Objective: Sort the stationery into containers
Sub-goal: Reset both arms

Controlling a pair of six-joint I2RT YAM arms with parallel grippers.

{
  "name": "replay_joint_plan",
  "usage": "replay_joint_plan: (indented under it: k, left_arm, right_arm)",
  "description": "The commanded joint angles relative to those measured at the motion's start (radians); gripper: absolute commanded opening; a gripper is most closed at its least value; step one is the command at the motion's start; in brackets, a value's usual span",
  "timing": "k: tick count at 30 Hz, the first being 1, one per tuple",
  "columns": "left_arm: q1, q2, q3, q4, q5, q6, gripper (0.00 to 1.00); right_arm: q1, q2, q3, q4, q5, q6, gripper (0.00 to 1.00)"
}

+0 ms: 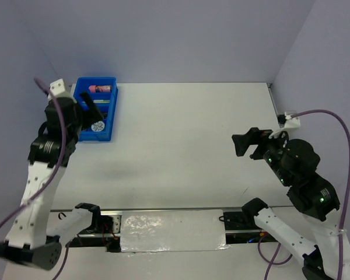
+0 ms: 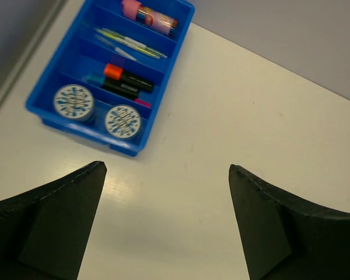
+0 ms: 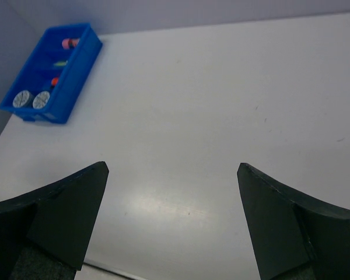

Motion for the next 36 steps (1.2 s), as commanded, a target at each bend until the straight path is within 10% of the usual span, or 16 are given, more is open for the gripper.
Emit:
replay_joint_plan:
  k: [1,20,36]
  left_arm:
    - [0.009,-0.134,-0.104,-0.089,0.022,0.108,0.99]
    - [0.009,-0.726,-0.232,-0.371,0.05,0.115,0.99]
    - [0.009,-0.701,-0.243,-0.35,0.053,0.108,0.99]
  right_arm:
    - [0.0,0.006,0.115,-0.068,0.117,-0.049,1.0]
    - [-0.001,-0.212,0.164,-0.234,0.137,-0.118,1.0]
    - [0.0,-0.236,0.098,-0.191,0.111,-0.078,1.0]
